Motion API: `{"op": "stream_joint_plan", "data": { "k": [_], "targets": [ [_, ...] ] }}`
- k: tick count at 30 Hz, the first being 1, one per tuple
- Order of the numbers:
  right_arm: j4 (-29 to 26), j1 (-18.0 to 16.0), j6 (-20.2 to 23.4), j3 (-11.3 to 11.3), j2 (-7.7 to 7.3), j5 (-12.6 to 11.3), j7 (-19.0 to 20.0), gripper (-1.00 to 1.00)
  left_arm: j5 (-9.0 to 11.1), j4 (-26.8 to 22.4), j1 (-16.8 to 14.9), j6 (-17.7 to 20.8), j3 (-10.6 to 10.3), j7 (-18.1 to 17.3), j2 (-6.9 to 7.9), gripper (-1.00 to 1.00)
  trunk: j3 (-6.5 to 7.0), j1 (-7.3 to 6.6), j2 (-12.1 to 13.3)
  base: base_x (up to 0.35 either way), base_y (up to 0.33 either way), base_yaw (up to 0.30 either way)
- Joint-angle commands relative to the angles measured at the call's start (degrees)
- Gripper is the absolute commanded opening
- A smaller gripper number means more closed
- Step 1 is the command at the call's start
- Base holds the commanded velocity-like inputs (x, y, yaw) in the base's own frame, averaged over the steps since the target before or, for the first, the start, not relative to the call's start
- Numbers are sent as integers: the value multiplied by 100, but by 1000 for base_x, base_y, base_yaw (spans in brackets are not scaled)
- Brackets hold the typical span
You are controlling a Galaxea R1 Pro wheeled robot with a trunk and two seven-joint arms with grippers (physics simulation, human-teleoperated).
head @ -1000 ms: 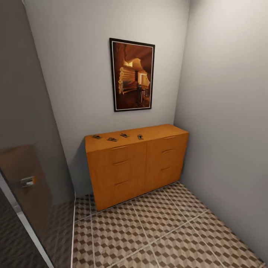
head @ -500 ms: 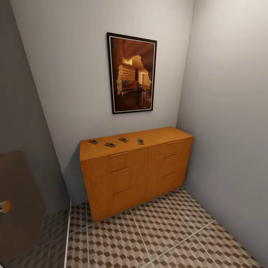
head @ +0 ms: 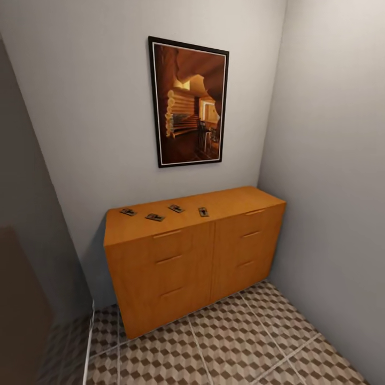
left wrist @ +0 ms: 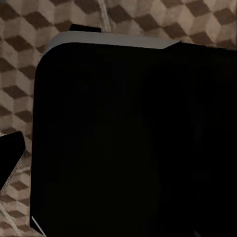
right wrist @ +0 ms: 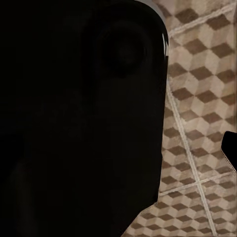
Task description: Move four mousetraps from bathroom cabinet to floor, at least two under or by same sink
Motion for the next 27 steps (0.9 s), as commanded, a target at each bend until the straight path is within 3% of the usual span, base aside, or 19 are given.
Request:
{"op": "stream_joint_plan", "data": {
  "k": [1, 27],
  "targets": [
    [0, 0, -19, 2, 0, 1, -3, 100, 50, 0, -1, -15, 13, 0, -2, 100, -4, 3, -2, 323, 0, 0],
    [0, -2, -70, 19, -1, 17, -3, 100, 42, 0, -1, -47, 13, -4, -2, 100, -4, 3, -2, 296, 0, 0]
  ]
}}
